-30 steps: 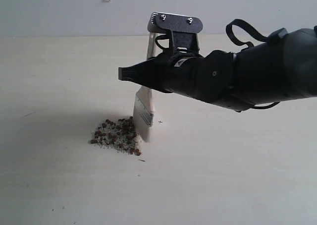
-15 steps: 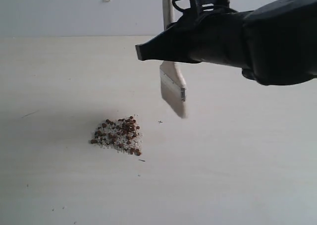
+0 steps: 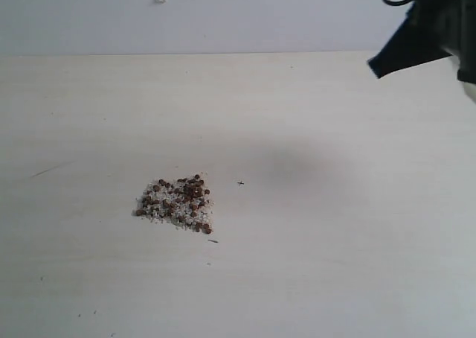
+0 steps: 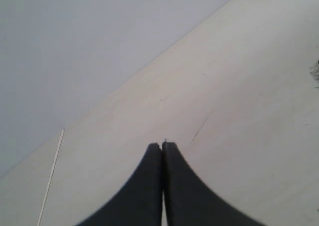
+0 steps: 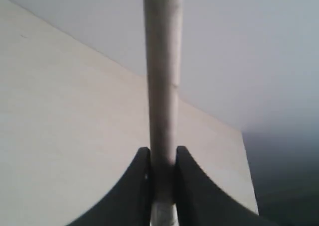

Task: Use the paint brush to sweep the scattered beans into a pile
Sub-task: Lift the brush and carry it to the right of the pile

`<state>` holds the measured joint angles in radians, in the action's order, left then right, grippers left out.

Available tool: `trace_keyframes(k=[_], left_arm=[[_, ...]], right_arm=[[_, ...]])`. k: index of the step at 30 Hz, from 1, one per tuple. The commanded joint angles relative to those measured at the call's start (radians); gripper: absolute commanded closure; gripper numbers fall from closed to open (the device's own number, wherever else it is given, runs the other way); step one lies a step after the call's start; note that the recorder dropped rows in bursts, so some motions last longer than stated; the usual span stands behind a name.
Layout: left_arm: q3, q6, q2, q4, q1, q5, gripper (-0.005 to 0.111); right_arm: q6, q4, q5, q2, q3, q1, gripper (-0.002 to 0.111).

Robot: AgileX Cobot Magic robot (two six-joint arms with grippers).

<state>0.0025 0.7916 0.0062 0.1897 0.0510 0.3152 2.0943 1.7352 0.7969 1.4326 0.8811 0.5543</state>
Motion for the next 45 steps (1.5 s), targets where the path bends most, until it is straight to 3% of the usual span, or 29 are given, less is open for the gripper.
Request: trace_keyframes(k=[1,5,9,19,25,30,33,45], left_arm=[[-0.002,-0.009,-0.006,0.008,-0.001,-0.007,0.107],[-0.002,-0.009,-0.006,0.008,-0.001,-0.007,0.107],[-0.002,-0.009,-0.006,0.008,-0.001,-0.007,0.107],[-0.002,-0.009,-0.006,0.008,-0.001,-0.007,0.107],[-0.002,-0.009,-0.006,0.008,-0.001,-0.007,0.107],[-0.002,-0.009,-0.006,0.008,-0.001,-0.007,0.107],[-0.002,-0.009,-0.006,0.008,-0.001,-0.007,0.107],[-0.002,-0.009,-0.006,0.008,-0.001,-0.007,0.107]], right_arm=[[0.023,0.009,0.109,0.022,-0.023,-0.090,0.108],[0.023,0.009,0.132,0.039,-0.060,-0.067,0.108],[0.023,0.009,-0.002,0.037,-0.106,0.002,0.108],[-0.442,0.009,-0.797,0.006,-0.143,0.013,0.108],[-0.743,-0.031,-1.074,-0.001,-0.126,-0.143,0.108],[-1.046,-0.397,-1.441,0.053,-0.104,-0.324,0.108],[-1.130,-0.560,-1.664,0.130,-0.082,-0.386,0.108],[-1.061,-0.555,-1.688,0.381,-0.088,-0.392,0.107]])
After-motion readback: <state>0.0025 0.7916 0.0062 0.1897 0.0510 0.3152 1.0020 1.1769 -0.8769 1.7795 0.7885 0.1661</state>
